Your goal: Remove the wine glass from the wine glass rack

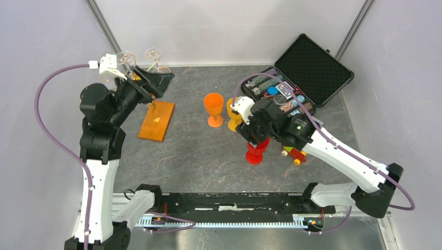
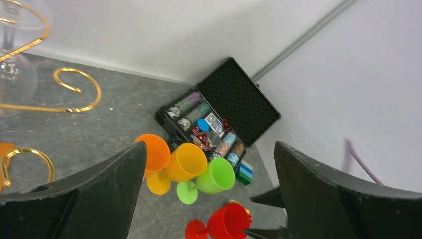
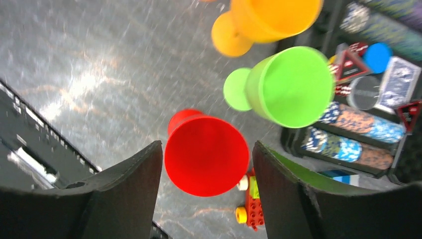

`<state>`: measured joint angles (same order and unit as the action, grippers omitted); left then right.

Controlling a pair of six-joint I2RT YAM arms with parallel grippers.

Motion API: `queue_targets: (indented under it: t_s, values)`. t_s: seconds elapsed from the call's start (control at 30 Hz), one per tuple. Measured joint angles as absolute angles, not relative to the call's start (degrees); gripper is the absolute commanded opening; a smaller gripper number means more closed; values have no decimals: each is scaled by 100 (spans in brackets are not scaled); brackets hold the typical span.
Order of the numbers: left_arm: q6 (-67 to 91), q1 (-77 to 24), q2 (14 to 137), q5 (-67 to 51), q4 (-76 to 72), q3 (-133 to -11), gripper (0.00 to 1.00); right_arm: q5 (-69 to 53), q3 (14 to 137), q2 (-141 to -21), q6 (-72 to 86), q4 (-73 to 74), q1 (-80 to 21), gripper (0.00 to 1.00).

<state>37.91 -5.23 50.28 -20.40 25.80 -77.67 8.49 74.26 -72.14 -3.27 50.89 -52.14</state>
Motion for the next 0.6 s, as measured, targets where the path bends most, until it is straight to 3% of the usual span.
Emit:
queue_targets:
  t_s: [0.27,0.5,0.6]
  values:
    - [3854,-523,6449,-799,3124,-8862,92,1544,7478,-6329,30,4082,-5214,73]
    - [3861,-351,7509,-110,3483,-9706,69,1726,7273,-6167,189,3500,-5214,74]
    - [3874,-141,7767,-71,3481,-9826,67,1743,7089,-6167,193,3406,-5214,74]
